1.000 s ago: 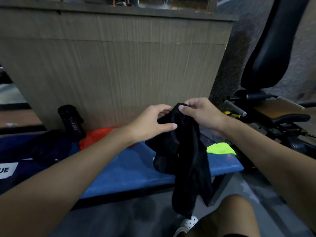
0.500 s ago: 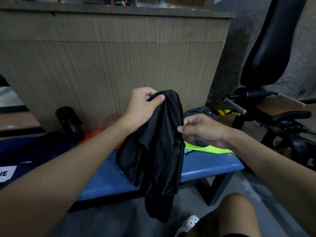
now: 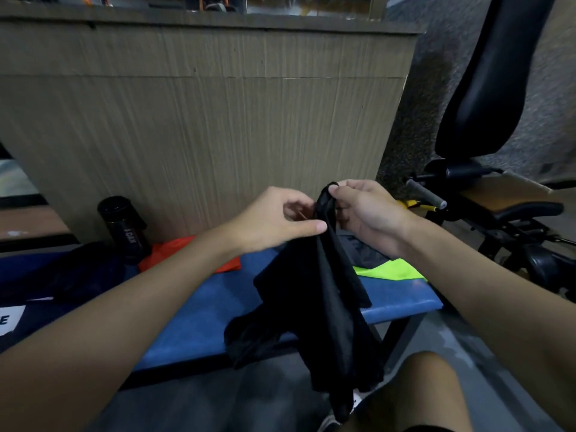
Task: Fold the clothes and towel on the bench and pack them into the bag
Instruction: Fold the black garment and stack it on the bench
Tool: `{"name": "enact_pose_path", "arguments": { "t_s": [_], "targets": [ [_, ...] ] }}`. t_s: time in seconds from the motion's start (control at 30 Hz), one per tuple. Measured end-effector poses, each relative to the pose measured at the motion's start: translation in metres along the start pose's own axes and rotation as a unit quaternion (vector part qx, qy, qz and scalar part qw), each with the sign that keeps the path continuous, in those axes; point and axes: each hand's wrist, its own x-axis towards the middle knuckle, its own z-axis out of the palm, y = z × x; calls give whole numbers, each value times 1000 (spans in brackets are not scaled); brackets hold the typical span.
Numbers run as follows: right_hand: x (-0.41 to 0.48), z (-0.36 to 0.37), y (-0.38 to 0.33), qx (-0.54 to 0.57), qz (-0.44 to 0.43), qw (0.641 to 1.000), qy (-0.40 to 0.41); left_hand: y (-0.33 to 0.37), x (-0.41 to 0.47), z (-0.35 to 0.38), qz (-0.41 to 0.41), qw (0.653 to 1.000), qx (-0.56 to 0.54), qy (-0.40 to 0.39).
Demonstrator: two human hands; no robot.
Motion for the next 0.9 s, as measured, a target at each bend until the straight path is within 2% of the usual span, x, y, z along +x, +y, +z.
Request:
{"name": "enact_pose_path", "arguments": {
  "t_s": [0.2,0.37,0.43,0.53,0.63,0.8,0.83,0.9],
  "targets": [
    [-3,3,-8,28,-8,999,35,-2,7,11,-10,997,-29,78],
    [1,-3,7,-171,-33,977,125,9,17,6,-37,986,-49,157],
    [-2,-5,10,-161,-73,979,97,14,21,2,-47,981,-59,179],
    [-10,-2,13,-193,-48,980,-30,19,25,-1,-59,978,-58,190],
    [-9,1,20,-248,-47,968,-14,21,25,-5,-66,977,-42,199],
    [-6,2,12,-90,-58,993,57,11,18,-18,-101,977,-9,187],
    [-4,1,8,-49,-58,995,63,8,15,-18,-103,980,-16,168],
    [-3,-1,0,0,-40,998,54,7,6,-17,-99,991,-47,80]
  ]
}}
